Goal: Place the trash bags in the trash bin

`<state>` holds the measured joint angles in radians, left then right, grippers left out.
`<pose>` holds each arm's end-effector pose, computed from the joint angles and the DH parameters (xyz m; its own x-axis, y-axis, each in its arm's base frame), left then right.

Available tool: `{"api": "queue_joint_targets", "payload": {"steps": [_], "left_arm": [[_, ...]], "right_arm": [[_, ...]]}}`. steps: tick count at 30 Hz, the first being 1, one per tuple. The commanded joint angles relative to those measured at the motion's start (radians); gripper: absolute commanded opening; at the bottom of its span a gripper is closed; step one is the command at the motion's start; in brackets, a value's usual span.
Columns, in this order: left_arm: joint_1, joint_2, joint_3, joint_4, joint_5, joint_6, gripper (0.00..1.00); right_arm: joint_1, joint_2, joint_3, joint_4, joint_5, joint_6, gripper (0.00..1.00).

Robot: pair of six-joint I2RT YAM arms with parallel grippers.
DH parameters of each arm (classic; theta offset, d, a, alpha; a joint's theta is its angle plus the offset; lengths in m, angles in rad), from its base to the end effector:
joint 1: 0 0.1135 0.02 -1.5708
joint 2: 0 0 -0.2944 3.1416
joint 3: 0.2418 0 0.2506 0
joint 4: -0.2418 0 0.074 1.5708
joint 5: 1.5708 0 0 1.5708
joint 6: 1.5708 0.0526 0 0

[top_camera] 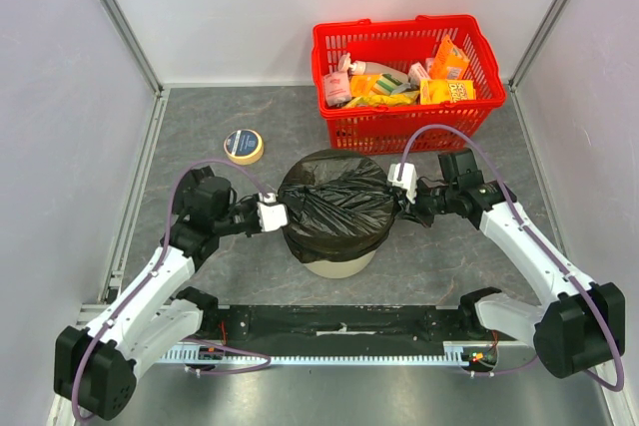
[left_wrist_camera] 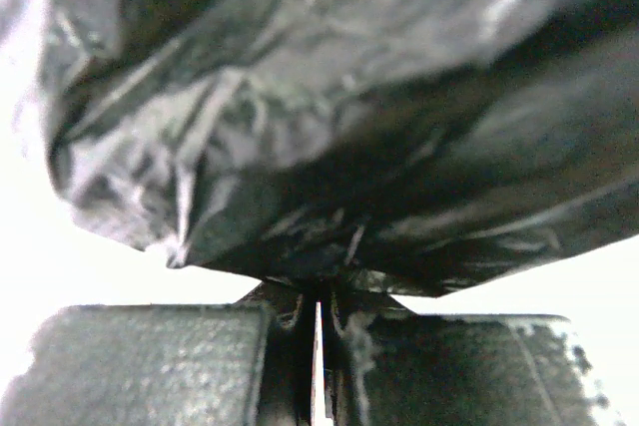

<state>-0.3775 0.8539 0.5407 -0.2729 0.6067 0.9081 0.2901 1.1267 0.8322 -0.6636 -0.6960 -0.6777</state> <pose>0.1509 -0.0921 0.2527 0.2705 0.5895 -0.7612 0.8633 0.2014 0.4627 0.1911 0.0923 0.2726 -0.2515 -0.5772 -0.7769 -0.9378 0.3440 0.0480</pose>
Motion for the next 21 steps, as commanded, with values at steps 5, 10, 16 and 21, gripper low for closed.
{"api": "queue_joint_targets", "payload": {"steps": [5, 10, 16, 21], "left_arm": [[0.008, -0.001, -0.081, -0.055, -0.117, -0.008, 0.02], [0.006, -0.015, -0.091, -0.074, -0.124, 0.008, 0.02], [0.006, -0.024, -0.035, -0.167, -0.072, -0.003, 0.02], [0.006, -0.038, 0.080, -0.302, 0.005, -0.026, 0.02]], "right_arm": [[-0.016, 0.001, -0.041, -0.074, 0.088, -0.028, 0.00], [-0.017, -0.011, -0.039, -0.086, 0.096, -0.037, 0.00], [-0.017, -0.036, -0.001, -0.140, 0.098, -0.055, 0.00], [-0.016, -0.047, 0.065, -0.209, 0.092, -0.066, 0.00]]}}
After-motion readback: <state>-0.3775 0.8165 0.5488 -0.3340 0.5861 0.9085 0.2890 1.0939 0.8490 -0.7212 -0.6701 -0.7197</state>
